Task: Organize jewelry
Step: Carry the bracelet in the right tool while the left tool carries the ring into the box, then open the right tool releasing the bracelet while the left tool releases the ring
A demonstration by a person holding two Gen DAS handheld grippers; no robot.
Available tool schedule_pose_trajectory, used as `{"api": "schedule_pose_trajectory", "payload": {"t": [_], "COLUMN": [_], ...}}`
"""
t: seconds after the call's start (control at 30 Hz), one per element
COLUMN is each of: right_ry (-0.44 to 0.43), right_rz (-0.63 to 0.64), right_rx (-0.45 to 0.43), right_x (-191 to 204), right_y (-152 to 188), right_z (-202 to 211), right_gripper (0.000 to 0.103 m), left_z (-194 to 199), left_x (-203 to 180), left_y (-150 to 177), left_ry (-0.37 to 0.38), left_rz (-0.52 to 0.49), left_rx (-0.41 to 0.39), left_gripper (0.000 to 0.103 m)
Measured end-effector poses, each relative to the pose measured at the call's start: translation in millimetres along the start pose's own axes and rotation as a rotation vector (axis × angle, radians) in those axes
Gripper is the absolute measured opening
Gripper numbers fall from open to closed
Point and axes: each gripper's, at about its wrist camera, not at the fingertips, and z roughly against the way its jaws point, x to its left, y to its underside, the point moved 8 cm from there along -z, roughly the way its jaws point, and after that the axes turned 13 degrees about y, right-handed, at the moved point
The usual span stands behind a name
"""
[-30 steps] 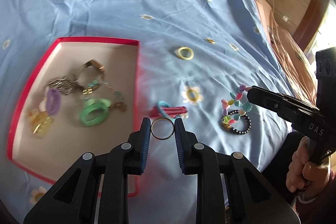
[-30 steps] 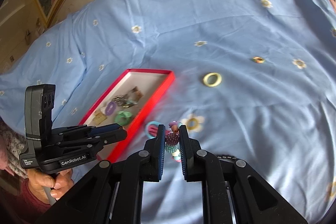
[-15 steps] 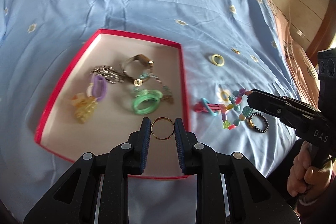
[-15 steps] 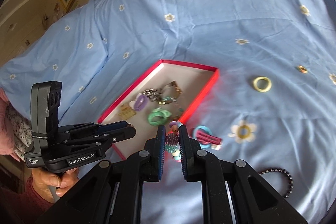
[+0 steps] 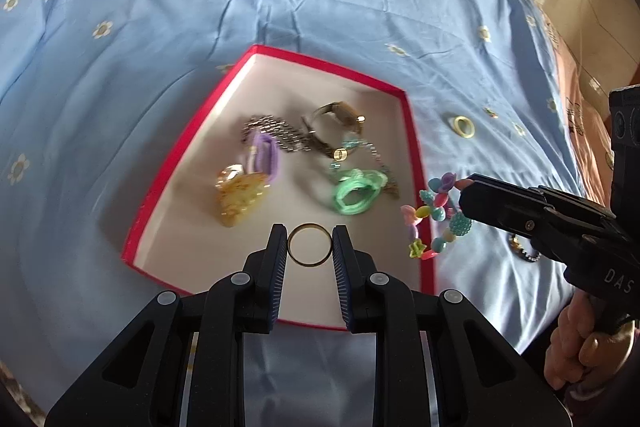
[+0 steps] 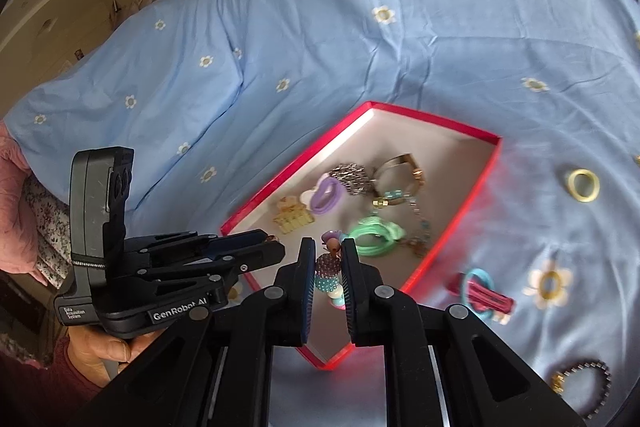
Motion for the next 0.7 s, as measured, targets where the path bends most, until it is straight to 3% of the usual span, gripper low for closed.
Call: {"api": "schedule_pose_trajectory", "payload": {"t": [0.3, 0.7], "right_ry": [-0.046, 0.045], "right_rz": [0.024, 0.021], "right_rx": [0.054, 0.135], "right_x": [25, -7], "right_y": [1, 21], "right_z": [-34, -72], "right_gripper": [0.013, 0.013], "left_z": [-4, -24], "left_x": [37, 55], "left_y": [4, 10], "left_ry": [-0.051, -0.118], "left_rz": [0.041, 0.029], "left_rx": [0.023, 0.062], "left_gripper": [0.021, 0.021]}}
